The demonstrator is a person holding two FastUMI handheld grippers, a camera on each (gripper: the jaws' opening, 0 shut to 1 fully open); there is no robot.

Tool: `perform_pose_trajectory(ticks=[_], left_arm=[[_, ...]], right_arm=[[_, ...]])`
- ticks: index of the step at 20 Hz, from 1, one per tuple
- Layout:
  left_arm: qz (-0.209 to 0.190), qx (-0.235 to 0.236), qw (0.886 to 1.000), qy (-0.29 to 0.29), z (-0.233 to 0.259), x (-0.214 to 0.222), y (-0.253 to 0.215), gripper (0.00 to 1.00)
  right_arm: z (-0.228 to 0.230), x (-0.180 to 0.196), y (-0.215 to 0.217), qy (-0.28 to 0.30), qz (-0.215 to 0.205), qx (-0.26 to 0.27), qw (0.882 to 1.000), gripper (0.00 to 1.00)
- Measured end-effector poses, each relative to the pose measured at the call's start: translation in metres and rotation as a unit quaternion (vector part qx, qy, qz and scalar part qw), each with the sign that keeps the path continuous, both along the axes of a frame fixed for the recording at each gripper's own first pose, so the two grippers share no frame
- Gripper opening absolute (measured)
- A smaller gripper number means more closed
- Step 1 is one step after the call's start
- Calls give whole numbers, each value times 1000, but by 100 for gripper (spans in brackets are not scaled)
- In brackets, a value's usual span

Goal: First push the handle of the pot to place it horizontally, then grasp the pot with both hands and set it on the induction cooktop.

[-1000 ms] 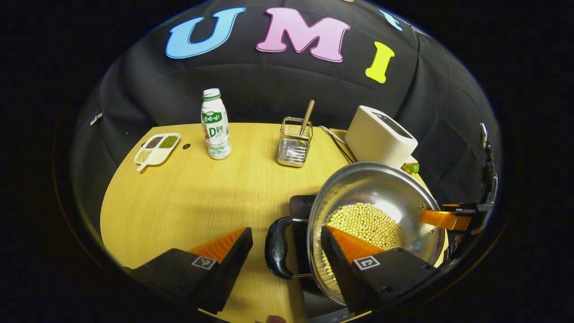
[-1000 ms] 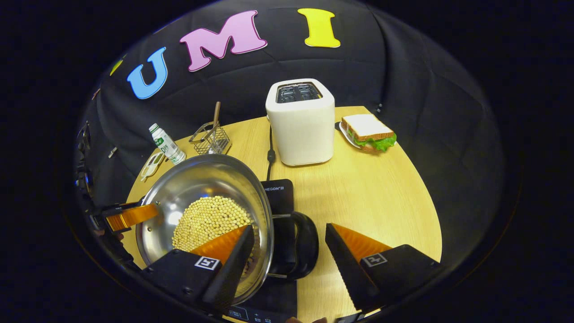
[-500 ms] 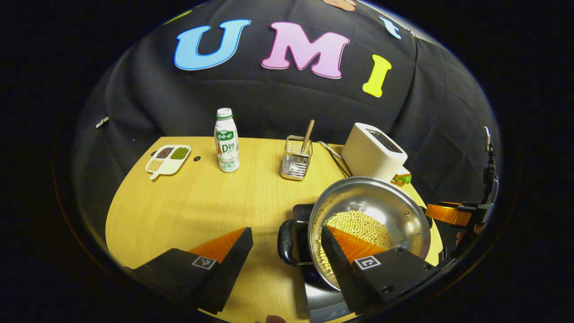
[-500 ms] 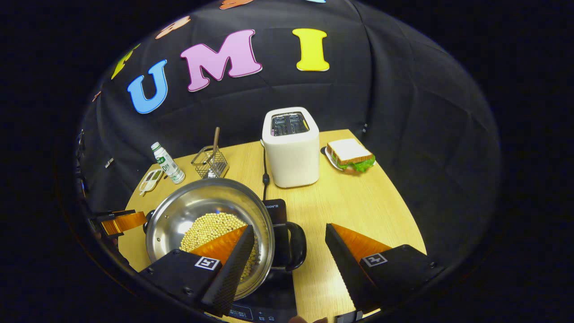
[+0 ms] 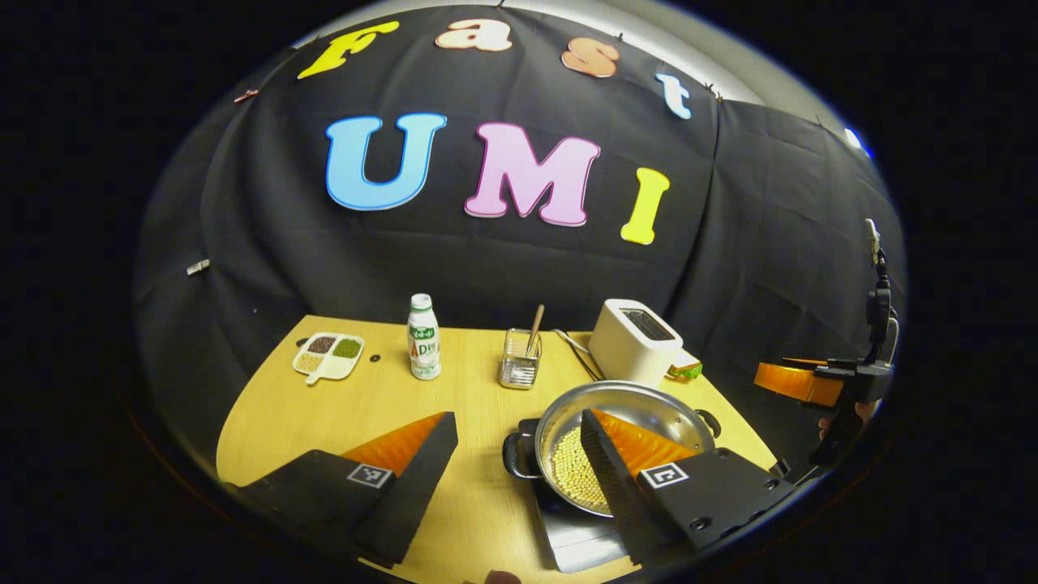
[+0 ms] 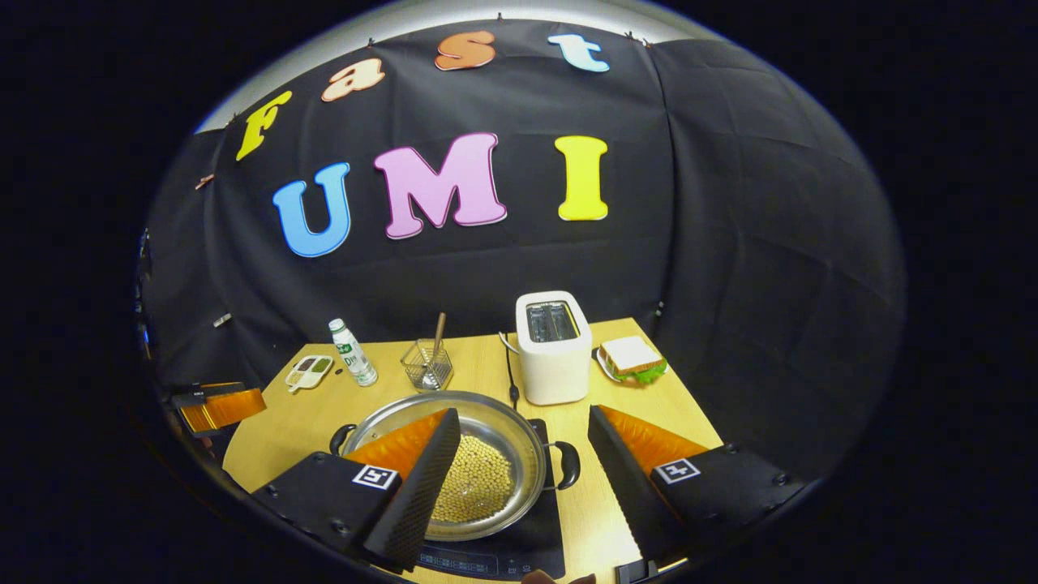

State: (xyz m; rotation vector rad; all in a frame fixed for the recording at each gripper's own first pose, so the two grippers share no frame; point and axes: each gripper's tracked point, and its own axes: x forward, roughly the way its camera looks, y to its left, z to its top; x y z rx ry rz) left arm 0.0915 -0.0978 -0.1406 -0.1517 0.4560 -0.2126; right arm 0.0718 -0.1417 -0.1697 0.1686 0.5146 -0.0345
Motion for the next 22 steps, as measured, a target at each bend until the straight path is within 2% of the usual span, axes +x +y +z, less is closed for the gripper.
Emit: perform_pose_trajectory(ticks=[7,8,9,15,22], left_arm=[[26,16,996,-86,60,-45,40,95],[27,19,995,-94,66,-54,44,93],[29,21,994,-104,72,-60,46,95],[50,36,983,-171,112,-96,68,95],[70,47,974,-212,135,-110,79,95]], right_arm=[[76,-36,27,-93,-14,-36,995,98],[86,-42,34,-108,-14,-39,993,98],[98,-48,39,-124,-14,-43,991,98],[147,-72,69,-205,-13,-56,977,98],[161,-92,100,-223,14,-63,973,99]])
